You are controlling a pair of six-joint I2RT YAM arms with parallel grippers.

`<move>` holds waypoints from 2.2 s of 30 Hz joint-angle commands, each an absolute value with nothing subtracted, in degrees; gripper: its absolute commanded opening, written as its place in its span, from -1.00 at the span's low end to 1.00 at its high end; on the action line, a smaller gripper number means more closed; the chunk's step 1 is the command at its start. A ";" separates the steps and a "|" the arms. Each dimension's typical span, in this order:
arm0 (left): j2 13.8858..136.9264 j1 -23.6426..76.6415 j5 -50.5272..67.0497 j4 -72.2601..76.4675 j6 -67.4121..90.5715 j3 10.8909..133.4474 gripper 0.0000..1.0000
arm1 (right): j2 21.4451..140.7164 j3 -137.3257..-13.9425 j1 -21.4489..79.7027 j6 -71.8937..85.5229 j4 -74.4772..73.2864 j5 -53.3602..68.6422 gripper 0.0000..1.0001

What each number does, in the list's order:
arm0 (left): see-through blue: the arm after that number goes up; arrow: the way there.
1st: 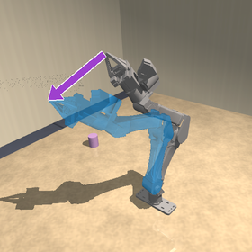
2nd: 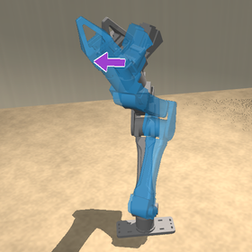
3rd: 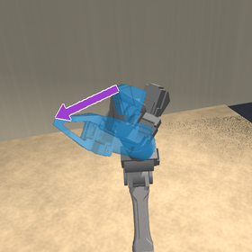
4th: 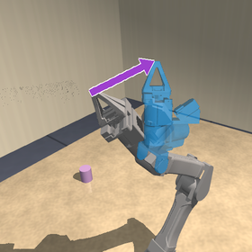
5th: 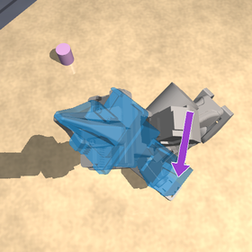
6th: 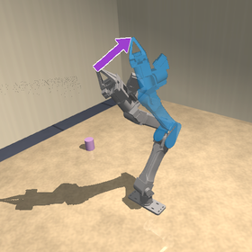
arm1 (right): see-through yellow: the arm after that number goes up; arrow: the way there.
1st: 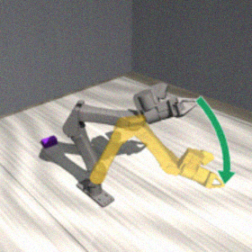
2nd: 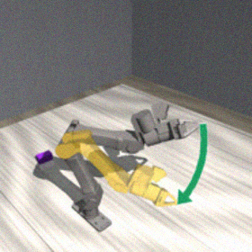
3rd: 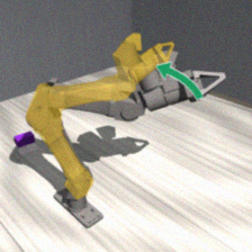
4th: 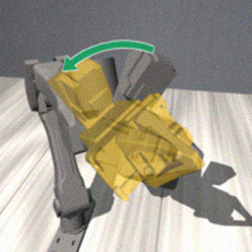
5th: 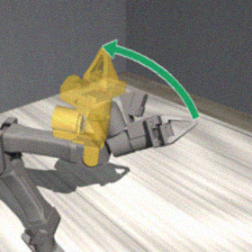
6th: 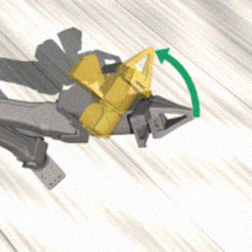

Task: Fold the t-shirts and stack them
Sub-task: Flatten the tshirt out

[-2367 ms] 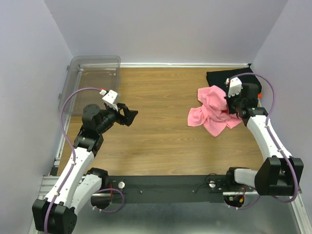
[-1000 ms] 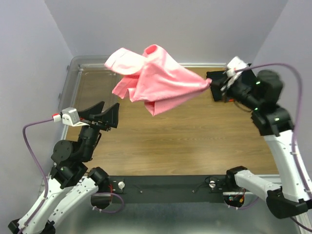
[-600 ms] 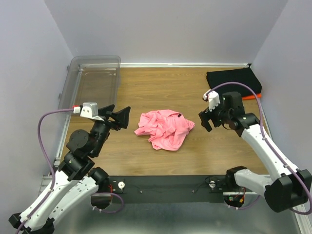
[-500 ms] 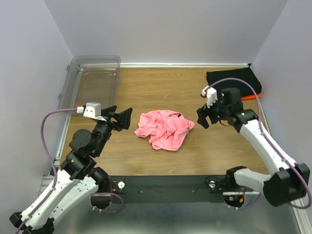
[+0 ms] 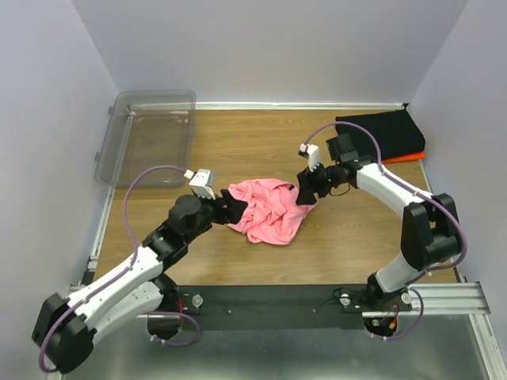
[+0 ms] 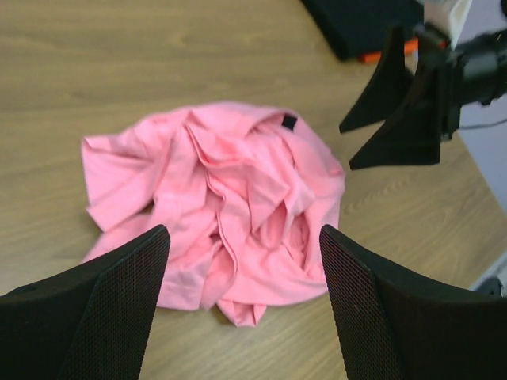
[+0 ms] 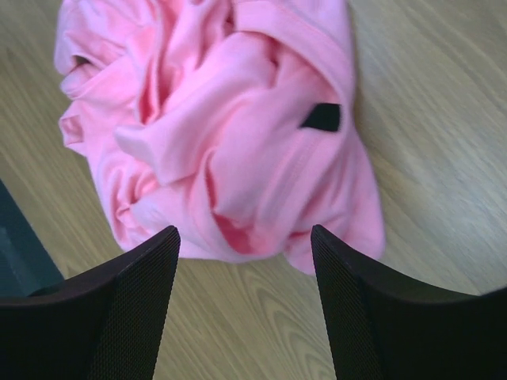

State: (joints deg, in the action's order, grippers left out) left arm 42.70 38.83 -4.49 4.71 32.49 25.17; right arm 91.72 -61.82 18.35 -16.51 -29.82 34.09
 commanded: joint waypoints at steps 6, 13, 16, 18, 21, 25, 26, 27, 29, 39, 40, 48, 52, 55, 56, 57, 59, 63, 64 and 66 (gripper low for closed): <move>68.53 39.55 2.72 19.67 39.20 29.17 0.58 | 95.62 -61.61 23.11 -16.17 -28.92 34.81 0.43; 85.68 41.65 2.46 20.65 37.97 39.18 0.54 | 96.33 -60.91 23.55 -16.35 -29.00 33.57 0.18; 89.82 42.36 0.71 20.74 37.88 41.91 0.53 | 95.98 -60.73 23.55 -16.35 -29.00 33.31 0.11; 91.57 42.36 0.53 20.74 37.97 42.80 0.44 | 95.71 -60.47 23.55 -16.35 -29.00 33.22 0.05; 93.42 42.36 0.44 20.74 37.88 44.12 0.30 | 95.71 -60.38 23.56 -16.35 -29.09 33.22 -0.13; 95.27 42.36 1.58 20.74 37.36 45.53 -0.29 | 95.28 -60.38 23.55 -16.17 -29.27 33.75 -0.46; 95.36 42.36 2.54 20.83 37.18 45.70 -0.50 | 94.58 -60.47 23.55 -16.26 -29.35 33.84 -0.65; 94.84 42.45 2.72 20.83 37.18 45.62 -0.74 | 93.87 -60.56 23.55 -16.26 -29.44 33.84 -0.76; 91.26 42.36 1.59 20.22 36.74 44.74 -1.00 | 90.99 -60.91 23.55 -16.43 -29.62 31.49 -0.99; 61.11 35.43 -8.53 7.56 30.51 46.32 -1.00 | 71.73 -63.98 14.86 -17.22 -29.71 19.52 -0.99; 57.95 33.94 -7.31 6.78 30.15 46.67 -1.00 | 70.41 -64.16 14.07 -17.40 -29.71 18.99 -0.99; 52.91 25.67 -1.05 2.38 28.30 52.99 -1.00 | 61.70 -63.37 9.59 -17.32 -29.71 8.83 -0.99; 51.60 23.65 -2.28 1.41 28.13 55.89 -1.00 | 59.77 -64.60 4.93 -16.79 -28.83 6.77 -0.99; 49.84 23.55 -2.64 1.32 27.34 57.39 -1.00 | 58.62 -66.70 3.87 -17.75 -28.83 7.12 -0.99; 49.31 23.55 -3.07 1.23 27.16 58.52 -1.00 | 58.45 -67.58 3.87 -17.75 -28.92 7.12 -0.99; 48.18 23.47 -3.34 1.06 26.55 58.97 -1.00 | 58.27 -69.42 3.78 -18.10 -28.83 6.86 -0.99; 46.94 23.47 -4.74 0.36 26.37 60.46 -1.00 | 58.27 -71.27 3.87 -18.02 -28.92 6.42 -0.99; 43.16 23.38 -6.50 0.09 25.93 60.91 -1.00 | 57.48 -74.53 3.87 -17.84 -29.00 8.60 -0.99; 42.63 23.47 -6.24 0.09 25.58 60.82 -1.00 | 57.22 -74.88 3.87 -17.67 -29.09 9.83 -0.99; 41.75 23.47 -3.70 0.09 25.14 60.38 -1.00 | 55.55 -74.97 3.87 -18.62 -29.61 16.04 -0.99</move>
State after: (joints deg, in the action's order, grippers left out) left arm 43.44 23.70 -4.01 -0.08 26.92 59.72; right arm 58.11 -73.23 4.03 -17.58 -29.52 9.10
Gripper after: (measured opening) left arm 0.010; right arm 0.006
